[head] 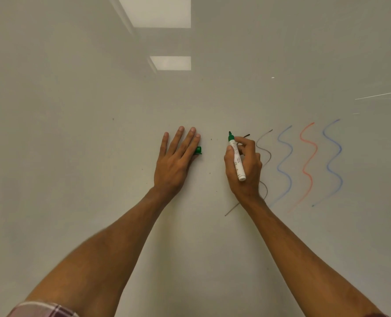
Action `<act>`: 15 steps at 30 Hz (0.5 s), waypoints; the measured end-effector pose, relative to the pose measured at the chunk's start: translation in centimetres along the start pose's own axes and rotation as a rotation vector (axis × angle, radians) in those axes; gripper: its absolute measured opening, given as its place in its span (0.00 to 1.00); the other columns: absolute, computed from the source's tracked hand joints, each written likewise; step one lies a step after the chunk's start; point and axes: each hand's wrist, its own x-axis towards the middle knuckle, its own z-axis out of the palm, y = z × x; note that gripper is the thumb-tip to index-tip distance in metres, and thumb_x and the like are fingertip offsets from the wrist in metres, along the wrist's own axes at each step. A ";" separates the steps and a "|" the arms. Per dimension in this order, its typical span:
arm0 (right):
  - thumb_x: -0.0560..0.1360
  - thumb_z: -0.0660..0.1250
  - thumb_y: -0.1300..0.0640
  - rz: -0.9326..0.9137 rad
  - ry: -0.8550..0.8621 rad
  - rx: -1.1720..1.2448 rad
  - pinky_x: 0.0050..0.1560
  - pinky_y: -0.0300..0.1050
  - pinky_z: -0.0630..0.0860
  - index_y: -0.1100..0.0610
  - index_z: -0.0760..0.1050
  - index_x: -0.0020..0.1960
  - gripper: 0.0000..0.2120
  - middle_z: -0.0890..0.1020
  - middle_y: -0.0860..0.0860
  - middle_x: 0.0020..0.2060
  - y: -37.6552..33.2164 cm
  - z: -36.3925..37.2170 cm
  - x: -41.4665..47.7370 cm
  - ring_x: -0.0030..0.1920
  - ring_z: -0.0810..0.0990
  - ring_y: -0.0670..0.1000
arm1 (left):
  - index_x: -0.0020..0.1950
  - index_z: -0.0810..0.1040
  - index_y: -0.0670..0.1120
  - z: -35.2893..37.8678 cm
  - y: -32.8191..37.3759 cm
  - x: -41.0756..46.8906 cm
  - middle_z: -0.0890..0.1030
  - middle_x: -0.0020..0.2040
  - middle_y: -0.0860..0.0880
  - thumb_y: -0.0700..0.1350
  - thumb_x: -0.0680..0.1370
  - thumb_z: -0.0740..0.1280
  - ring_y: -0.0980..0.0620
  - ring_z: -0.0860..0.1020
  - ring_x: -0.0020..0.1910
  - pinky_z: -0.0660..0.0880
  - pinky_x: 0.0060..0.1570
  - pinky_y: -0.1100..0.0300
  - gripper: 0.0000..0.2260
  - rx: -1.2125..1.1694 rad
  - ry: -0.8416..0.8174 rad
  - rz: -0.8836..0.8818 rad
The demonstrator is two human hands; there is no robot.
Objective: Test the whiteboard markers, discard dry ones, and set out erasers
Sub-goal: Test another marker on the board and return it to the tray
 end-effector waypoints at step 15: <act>0.75 0.62 0.58 -0.180 0.002 -0.150 0.32 0.42 0.71 0.54 0.69 0.51 0.06 0.75 0.53 0.31 3.3 -0.5 -6.7 0.34 0.68 0.46 | 0.76 0.64 0.42 0.3 0.0 -0.1 0.64 0.76 0.44 0.47 0.85 0.56 0.42 0.60 0.76 0.55 0.74 0.39 0.20 -0.001 0.048 0.000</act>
